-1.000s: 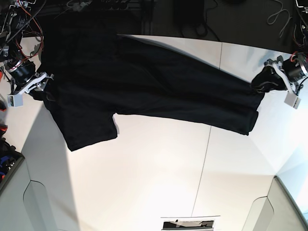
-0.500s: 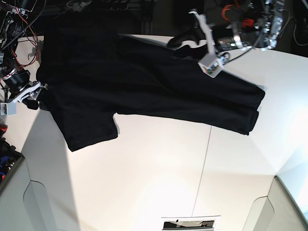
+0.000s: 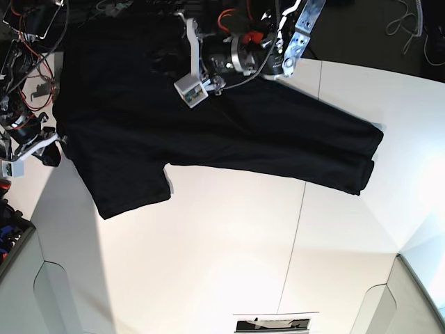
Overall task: Layout the t-shirt on the table in an organized manner, then fold the t-shirt properly
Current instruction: 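Move the left gripper to the shirt's middle and grasp the fold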
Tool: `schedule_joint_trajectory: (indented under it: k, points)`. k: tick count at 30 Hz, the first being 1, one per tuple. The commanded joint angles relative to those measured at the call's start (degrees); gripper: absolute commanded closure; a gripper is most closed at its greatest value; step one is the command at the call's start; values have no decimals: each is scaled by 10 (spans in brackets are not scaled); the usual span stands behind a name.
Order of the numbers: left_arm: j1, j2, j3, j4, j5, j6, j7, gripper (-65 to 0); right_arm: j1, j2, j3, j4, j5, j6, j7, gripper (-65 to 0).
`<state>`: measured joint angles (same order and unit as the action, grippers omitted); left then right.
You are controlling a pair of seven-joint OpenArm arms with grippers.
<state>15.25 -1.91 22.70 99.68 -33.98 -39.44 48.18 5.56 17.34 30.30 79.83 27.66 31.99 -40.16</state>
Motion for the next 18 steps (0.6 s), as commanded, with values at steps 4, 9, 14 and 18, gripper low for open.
schedule_joint_trajectory:
  k: [4, 9, 14, 18]
  points:
    - [-25, 31, 2, -38, -11, -6, -12, -183, 53, 19, 3, -42, 28, 2, 17, -311]
    - [-71, 38, 2, -121, -9, -6, -17, -184, 97, 19, 2, -120, 33, 2, 17, -376]
    - [-108, 38, 2, -183, -9, -6, -19, -184, 101, 18, -32, -158, 49, 4, 13, -375]
    - [-124, 38, 2, -202, -9, -6, -23, -184, 98, 17, -84, -159, 48, 4, 2, -373]
